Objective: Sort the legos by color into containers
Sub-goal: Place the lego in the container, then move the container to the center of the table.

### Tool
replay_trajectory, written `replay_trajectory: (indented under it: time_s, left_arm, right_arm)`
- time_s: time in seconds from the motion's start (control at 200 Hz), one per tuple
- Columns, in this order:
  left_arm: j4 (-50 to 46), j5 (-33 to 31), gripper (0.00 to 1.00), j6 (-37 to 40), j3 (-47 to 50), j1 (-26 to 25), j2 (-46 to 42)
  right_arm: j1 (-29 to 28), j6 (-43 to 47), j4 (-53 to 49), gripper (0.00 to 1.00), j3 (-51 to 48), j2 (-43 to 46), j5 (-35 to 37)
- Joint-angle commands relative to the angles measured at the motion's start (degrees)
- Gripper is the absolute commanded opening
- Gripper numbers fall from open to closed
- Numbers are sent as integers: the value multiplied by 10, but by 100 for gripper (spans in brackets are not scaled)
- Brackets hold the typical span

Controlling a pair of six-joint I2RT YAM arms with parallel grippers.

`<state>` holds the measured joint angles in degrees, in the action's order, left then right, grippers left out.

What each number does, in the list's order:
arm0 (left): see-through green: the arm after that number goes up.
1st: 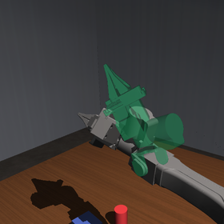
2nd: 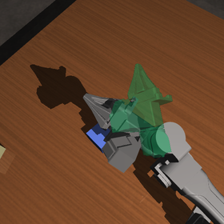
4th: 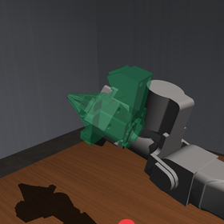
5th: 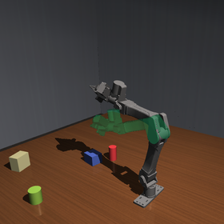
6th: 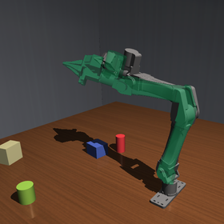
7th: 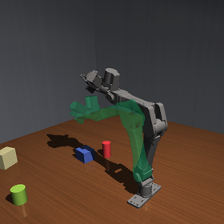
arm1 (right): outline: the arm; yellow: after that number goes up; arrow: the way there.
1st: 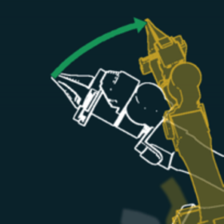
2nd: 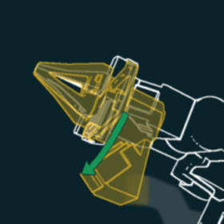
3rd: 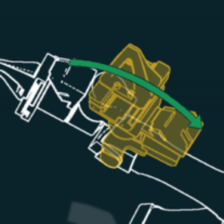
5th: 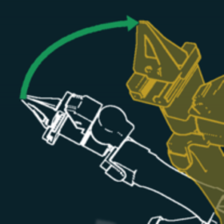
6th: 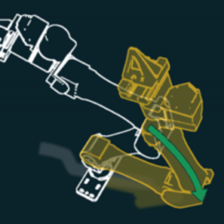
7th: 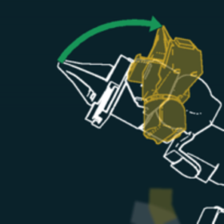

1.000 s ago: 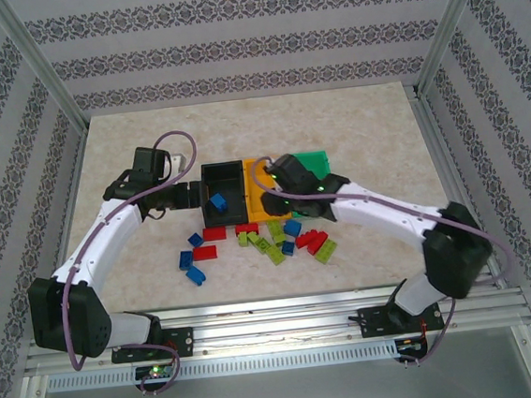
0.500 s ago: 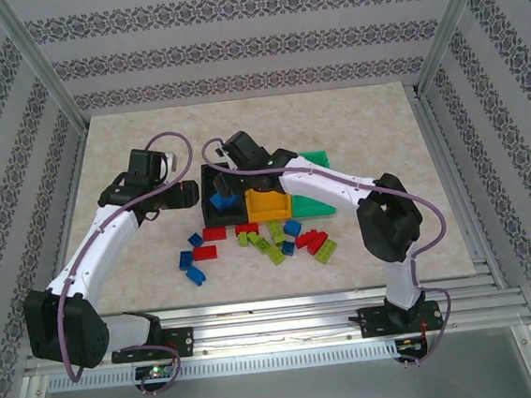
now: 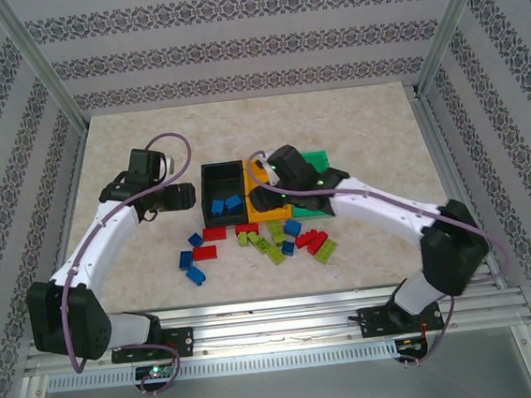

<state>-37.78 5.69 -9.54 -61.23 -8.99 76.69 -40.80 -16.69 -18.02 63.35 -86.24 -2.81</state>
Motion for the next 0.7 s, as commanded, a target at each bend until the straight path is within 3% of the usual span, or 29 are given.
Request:
replay_trajectory:
  time_s: [0.0,0.17,0.44,0.695]
  left_arm:
    - [-43,2,82,20,-22,7,17]
    - [-41,34,81,26,-23,7,35]
    - [-44,41,81,28,-25,7,47]
    - [-41,44,81,29,-23,7,37]
  right_arm:
    - [39,-2,45,65,-80,47,-12]
    - [67,-14,72,63,-156,82,-22]
    - [69,-28,39,52,-106,-15,54]
    - [68,-46,46,38,-60,-76,70]
